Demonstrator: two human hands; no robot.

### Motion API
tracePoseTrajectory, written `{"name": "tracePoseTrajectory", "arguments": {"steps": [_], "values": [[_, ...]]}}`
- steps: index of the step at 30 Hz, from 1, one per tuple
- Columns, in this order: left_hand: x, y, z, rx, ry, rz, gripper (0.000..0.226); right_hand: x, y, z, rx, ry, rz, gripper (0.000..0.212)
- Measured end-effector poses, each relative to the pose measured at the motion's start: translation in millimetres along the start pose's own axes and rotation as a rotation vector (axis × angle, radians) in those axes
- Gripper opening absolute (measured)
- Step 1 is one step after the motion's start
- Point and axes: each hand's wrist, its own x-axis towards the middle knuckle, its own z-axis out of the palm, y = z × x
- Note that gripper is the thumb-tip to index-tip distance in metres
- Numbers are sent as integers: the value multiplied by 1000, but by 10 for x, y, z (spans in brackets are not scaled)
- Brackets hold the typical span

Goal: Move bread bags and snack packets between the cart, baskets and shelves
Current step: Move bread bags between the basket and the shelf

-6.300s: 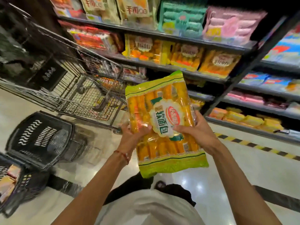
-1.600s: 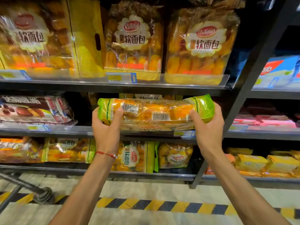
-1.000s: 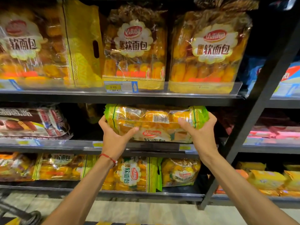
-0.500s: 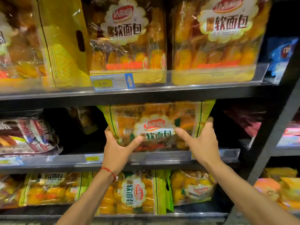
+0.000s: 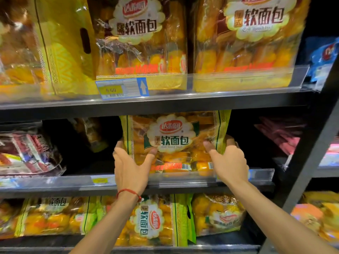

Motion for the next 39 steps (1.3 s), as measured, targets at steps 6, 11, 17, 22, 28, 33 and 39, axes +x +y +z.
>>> {"name": "tracePoseTrajectory", "arguments": {"steps": [6,11,17,22,28,33,39], "values": [[31,77,36,348,-68,-44,108,-20,54,18,11,69,-48,73],[-348,-1,-51,389,-63,446,78,-377,203,-39,-61,218,-568,59],[-218,158,75,704,-236,596,60,-252,-6,32,-471,68,-644,61],[-207,228,157,820,-228,514,59,-242,-158,50,-583,30,-523,48],[-269,94,4,736,-178,474,64,-285,88,-23,-508,34,-568,63],[-172,-31,-66,734,-223,449,70,-270,175,-32,-391,-60,-452,82],[-186,5,-76,682,-254,448,69,-269,134,-150,-326,-193,-431,80]]}}
